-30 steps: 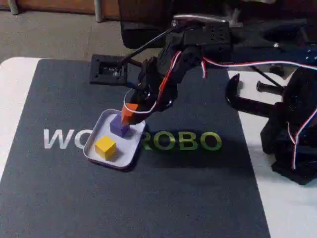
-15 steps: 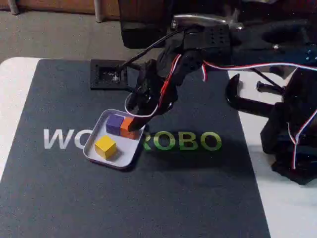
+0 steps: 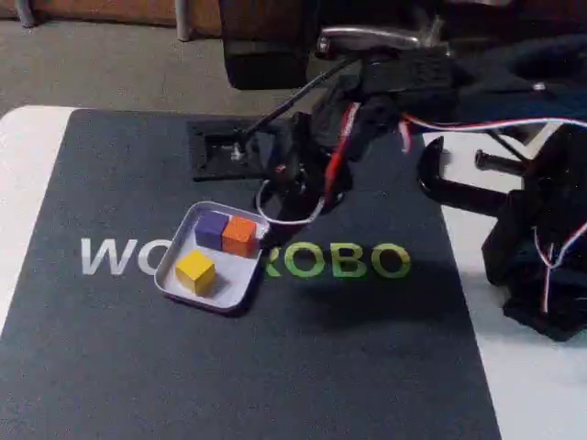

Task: Move blocks one by one until all three blocks are in the tray.

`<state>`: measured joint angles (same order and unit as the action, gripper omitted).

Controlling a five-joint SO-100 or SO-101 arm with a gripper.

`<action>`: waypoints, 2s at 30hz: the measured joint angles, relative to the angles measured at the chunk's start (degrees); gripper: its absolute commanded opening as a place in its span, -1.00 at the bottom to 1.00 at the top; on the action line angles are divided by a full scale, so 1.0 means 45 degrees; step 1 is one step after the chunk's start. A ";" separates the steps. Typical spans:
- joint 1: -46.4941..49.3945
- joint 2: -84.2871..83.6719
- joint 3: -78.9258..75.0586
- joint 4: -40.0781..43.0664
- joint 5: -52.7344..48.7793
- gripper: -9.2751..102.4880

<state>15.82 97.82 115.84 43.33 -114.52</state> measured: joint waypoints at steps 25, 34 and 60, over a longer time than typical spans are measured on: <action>-0.6426 1.4355 1.1152 0.1602 0.2969 -0.97; -0.6523 2.0195 1.4648 0.6328 0.2383 -0.98; -0.5762 2.0430 1.4707 0.6699 0.2852 -0.95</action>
<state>-10.11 189.76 182.02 73.48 -101.69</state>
